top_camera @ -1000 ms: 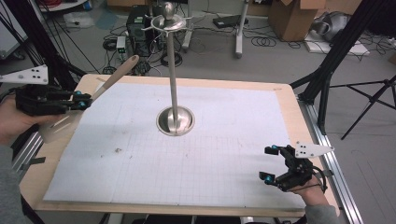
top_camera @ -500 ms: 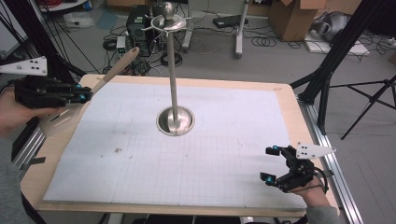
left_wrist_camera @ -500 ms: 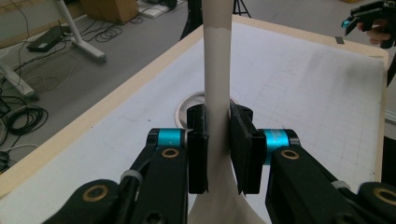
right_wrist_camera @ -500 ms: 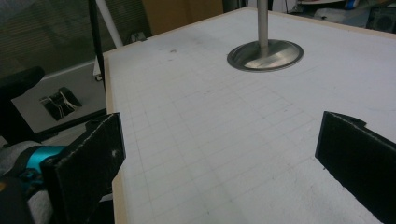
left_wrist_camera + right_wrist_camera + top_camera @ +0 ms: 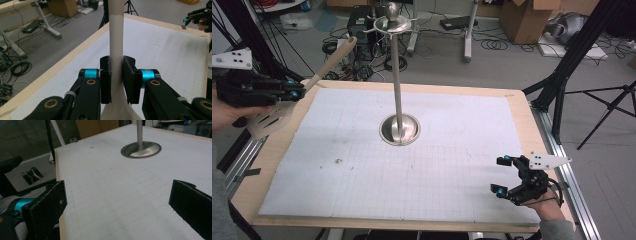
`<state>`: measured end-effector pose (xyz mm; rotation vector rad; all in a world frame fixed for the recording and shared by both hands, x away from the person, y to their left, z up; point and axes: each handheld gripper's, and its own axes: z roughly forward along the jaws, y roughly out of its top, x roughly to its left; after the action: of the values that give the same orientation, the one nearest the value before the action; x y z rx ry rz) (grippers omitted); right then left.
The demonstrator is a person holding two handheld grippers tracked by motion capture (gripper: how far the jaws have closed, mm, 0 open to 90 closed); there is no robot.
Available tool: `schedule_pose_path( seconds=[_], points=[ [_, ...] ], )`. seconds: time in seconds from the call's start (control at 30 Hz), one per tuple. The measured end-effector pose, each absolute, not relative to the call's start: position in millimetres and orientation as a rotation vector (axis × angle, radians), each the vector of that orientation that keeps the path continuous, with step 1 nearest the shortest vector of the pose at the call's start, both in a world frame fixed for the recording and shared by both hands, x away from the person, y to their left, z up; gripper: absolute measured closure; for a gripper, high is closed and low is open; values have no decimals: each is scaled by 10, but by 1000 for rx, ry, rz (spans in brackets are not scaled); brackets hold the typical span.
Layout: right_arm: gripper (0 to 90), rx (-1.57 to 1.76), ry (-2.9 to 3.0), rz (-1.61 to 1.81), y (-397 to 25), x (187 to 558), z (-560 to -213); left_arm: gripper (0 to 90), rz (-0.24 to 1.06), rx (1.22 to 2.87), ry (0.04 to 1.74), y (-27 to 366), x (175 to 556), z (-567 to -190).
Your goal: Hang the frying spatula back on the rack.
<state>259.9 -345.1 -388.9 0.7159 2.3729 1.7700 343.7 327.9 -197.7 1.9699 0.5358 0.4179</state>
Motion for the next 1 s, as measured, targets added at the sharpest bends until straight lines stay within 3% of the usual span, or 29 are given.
schedule_pose_path(
  seconds=[1.0],
  points=[
    [5, 675, 2387, 1764, -3401, 2585, -3844, 772, 447, 1934, 526, 3127, 3452, -1865]
  ],
)
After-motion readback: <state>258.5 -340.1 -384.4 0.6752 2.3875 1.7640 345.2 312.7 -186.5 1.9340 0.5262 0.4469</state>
